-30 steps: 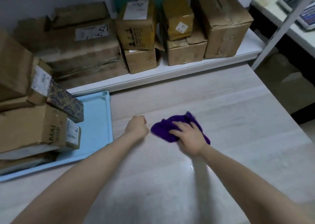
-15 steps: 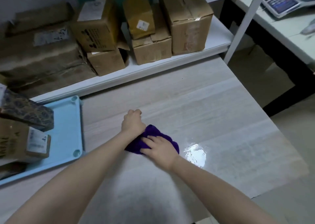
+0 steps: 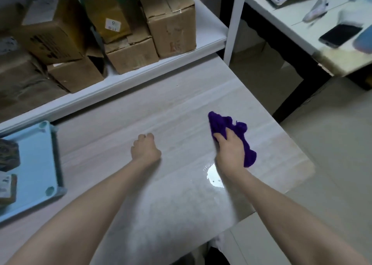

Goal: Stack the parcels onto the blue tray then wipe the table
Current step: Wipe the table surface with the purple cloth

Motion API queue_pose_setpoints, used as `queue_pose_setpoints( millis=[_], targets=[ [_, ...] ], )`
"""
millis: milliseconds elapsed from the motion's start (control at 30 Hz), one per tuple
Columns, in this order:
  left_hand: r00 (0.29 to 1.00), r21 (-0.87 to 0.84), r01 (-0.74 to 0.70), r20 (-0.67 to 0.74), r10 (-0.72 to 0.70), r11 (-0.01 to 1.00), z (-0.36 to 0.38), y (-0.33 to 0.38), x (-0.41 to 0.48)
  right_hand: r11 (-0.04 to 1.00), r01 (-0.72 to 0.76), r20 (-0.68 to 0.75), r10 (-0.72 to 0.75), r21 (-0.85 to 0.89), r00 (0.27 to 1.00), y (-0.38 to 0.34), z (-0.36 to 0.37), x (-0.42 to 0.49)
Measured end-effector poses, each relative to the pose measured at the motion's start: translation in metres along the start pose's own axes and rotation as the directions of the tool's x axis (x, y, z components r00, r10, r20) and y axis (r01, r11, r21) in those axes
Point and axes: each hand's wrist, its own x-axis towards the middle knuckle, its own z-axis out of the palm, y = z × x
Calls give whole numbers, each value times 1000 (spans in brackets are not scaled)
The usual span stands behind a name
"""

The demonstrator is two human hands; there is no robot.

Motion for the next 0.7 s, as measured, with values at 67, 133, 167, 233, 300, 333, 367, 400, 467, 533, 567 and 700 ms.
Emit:
queue_pose_setpoints(
  millis=[67,133,167,233,300,333,367,400,467,533,567,700],
  targets=[
    [1000,0,-5,7,5,1000,0,0,-1,986,154,48,-157,64,986,-29,14,-40],
    [1000,-12,-10,7,10,1000,0,0,-4,928,346,132,-363,137,922,-62,27,-83],
    [1000,-12,-14,10,14,1000,0,1,-8,879,443,191,-472,176,861,-75,31,-105],
    [1000,-11,-18,15,18,1000,1,5,-13,751,618,273,-660,232,699,-85,34,-127],
    [998,-19,-53,32,54,998,2,12,-19,628,751,238,-776,204,585,-65,27,-121],
    [996,-27,-77,37,78,997,1,16,-21,610,778,222,-788,150,574,-48,21,-110],
    [994,-32,-105,40,106,994,1,20,-23,631,772,184,-769,74,612,-28,13,-97],
    [991,-29,-129,44,130,991,2,25,-25,695,719,129,-713,-4,689,-3,3,-86],
    [986,-25,-154,59,155,988,3,34,-30,871,476,45,-475,-118,879,51,-21,-68],
    [980,3,-182,77,181,983,7,42,-35,971,138,37,-134,-195,990,92,-46,-61],
    [977,25,-198,88,195,980,11,47,-38,976,-16,12,19,-218,1000,102,-55,-63],
    [980,65,-183,89,177,981,21,55,-44,964,-184,-44,179,-191,983,62,-47,-82]
  ],
)
